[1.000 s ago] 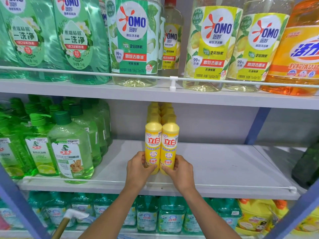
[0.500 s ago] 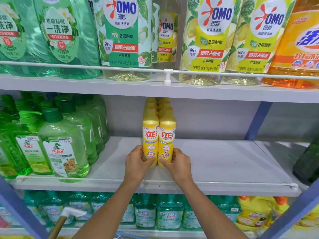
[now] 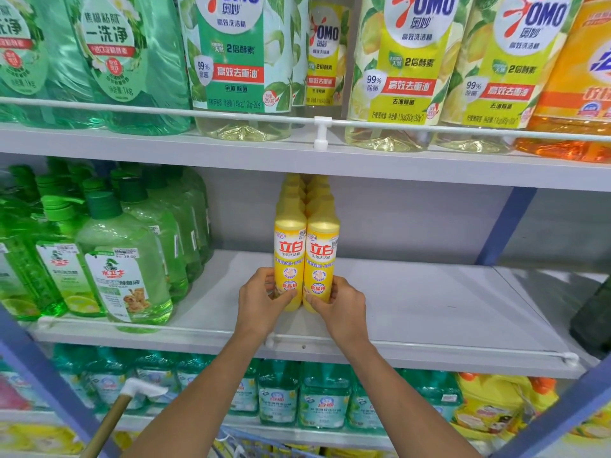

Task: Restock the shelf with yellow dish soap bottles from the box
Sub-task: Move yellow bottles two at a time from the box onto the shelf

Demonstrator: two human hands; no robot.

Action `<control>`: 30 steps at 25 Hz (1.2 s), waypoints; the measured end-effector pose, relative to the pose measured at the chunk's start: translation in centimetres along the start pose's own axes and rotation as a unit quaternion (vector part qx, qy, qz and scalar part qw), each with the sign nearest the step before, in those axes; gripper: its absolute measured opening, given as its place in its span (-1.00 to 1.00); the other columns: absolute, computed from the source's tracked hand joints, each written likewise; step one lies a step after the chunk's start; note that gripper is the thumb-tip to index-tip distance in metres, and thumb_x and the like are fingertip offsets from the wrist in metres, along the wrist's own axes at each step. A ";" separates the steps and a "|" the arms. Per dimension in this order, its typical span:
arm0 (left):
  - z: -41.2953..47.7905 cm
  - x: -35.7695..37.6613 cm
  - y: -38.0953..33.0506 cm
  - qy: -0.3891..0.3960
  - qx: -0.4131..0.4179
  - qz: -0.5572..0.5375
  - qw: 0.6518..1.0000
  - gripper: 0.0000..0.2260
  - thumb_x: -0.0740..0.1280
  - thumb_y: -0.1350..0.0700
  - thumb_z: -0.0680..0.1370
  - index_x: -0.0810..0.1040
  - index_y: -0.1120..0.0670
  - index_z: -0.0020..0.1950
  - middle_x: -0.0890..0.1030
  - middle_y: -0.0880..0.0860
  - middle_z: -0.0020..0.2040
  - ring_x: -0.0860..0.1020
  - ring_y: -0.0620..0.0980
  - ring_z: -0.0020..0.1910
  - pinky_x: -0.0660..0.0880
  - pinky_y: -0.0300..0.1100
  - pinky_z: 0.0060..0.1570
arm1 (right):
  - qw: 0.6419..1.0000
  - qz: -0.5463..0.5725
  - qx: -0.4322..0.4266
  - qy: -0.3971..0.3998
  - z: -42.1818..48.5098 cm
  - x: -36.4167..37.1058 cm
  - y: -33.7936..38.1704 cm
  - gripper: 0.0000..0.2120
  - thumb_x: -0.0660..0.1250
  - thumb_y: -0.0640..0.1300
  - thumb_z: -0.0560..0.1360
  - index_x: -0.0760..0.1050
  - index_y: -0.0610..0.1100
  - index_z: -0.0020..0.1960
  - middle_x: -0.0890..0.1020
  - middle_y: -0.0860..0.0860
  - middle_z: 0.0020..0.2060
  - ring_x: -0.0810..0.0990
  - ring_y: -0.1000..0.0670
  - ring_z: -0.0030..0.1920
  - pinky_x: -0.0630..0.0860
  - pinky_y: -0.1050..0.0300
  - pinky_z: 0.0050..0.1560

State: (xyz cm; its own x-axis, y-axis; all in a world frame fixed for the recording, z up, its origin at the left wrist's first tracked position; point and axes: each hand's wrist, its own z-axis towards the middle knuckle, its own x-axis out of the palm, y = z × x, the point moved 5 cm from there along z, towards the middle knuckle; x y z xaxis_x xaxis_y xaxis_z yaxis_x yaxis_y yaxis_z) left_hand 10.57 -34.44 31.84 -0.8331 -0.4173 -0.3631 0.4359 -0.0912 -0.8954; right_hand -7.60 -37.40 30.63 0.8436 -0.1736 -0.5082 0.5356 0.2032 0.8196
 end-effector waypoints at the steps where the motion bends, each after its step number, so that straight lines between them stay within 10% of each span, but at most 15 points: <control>1: 0.0 0.0 0.0 0.001 -0.001 -0.002 1.000 -0.57 0.59 0.07 0.40 0.55 0.06 0.20 0.66 -0.05 0.05 0.61 -0.15 -0.01 0.55 -0.32 -0.04 | 1.000 -0.004 -0.004 -0.003 0.0 0.0 0.0 -0.53 0.57 0.10 0.39 0.59 -0.07 0.21 0.72 0.05 0.01 0.68 0.05 -0.04 0.66 0.01 0.05; 12: 0.1 -1.5 -2.1 0.102 -0.040 0.202 0.973 -0.50 0.49 -0.12 0.45 0.51 0.08 0.29 0.63 0.10 0.15 0.58 0.11 0.15 0.53 0.00 0.14 | 0.979 -0.137 -0.001 0.151 0.6 -3.0 1.7 -0.41 0.46 0.23 0.44 0.52 -0.15 0.29 0.65 -0.07 0.19 0.60 -0.08 0.18 0.54 0.03 0.14; 21: -11.6 -6.2 -5.3 0.267 0.160 0.534 0.786 -0.25 0.28 -0.37 0.47 0.25 0.06 0.50 0.42 0.16 0.34 0.42 0.19 0.31 0.43 0.11 0.26 | 0.895 -0.369 -0.124 0.217 -11.3 -7.6 6.5 -0.27 0.30 0.31 0.51 0.26 -0.07 0.52 0.37 -0.13 0.47 0.30 -0.20 0.47 0.36 -0.12 0.42; 30: -28.6 -8.4 -0.3 0.313 0.152 0.502 0.792 -0.25 0.25 -0.35 0.52 0.22 0.08 0.54 0.38 0.18 0.41 0.37 0.20 0.39 0.40 0.13 0.30 | 0.857 -0.436 -0.125 0.246 -28.0 -7.3 4.1 -0.18 0.18 0.37 0.55 0.11 -0.10 0.62 0.20 -0.14 0.58 0.17 -0.17 0.56 0.28 -0.14 0.49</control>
State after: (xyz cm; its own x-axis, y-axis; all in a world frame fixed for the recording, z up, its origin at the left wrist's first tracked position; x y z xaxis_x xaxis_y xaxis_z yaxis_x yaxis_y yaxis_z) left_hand 7.73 -5.07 27.81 0.0207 0.1032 -0.9944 0.9682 -0.2499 -0.0058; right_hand -10.42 -8.36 30.29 0.0003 0.0504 -0.9987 0.9102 0.4135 0.0211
